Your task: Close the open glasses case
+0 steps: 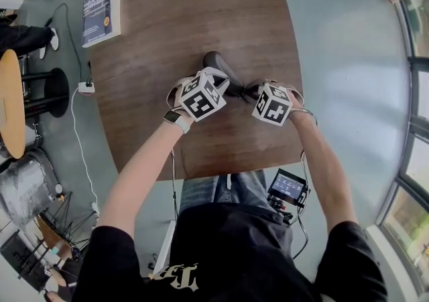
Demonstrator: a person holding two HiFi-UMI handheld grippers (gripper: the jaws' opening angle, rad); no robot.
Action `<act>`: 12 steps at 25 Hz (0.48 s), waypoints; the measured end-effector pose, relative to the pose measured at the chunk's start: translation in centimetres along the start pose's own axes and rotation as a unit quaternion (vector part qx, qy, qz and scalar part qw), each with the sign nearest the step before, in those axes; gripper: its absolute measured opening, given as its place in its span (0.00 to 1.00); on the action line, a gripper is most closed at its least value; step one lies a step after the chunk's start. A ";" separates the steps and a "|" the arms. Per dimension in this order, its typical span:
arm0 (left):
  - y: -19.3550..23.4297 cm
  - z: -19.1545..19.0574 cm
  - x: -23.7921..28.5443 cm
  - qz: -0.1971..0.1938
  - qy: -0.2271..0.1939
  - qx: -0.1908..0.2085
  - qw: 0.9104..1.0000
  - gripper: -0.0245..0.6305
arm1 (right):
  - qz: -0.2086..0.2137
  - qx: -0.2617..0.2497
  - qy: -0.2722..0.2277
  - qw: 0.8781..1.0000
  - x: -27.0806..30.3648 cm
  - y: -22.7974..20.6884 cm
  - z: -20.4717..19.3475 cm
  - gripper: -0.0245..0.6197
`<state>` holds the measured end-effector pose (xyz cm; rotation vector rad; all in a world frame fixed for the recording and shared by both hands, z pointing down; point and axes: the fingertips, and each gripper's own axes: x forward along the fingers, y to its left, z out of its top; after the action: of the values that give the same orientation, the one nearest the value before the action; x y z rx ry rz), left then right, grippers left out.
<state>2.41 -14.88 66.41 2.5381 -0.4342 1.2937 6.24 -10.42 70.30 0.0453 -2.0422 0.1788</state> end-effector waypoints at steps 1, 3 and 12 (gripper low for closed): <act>-0.1 0.0 0.0 0.000 0.000 -0.001 1.000 0.05 | 0.003 -0.002 0.003 1.000 0.0 0.4 0.1 0.02; -0.3 -0.1 -0.1 0.000 -0.002 -0.004 1.000 0.05 | 0.009 -0.008 0.008 1.000 0.2 1.3 0.4 0.02; 0.0 -1.0 -0.3 0.004 -0.016 -0.016 1.000 0.05 | 0.025 0.049 -0.017 0.998 2.0 4.3 3.1 0.02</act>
<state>1.49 -14.50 66.69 2.5365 -0.4686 1.2404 2.13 -6.52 70.26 0.0582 -2.0692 0.3122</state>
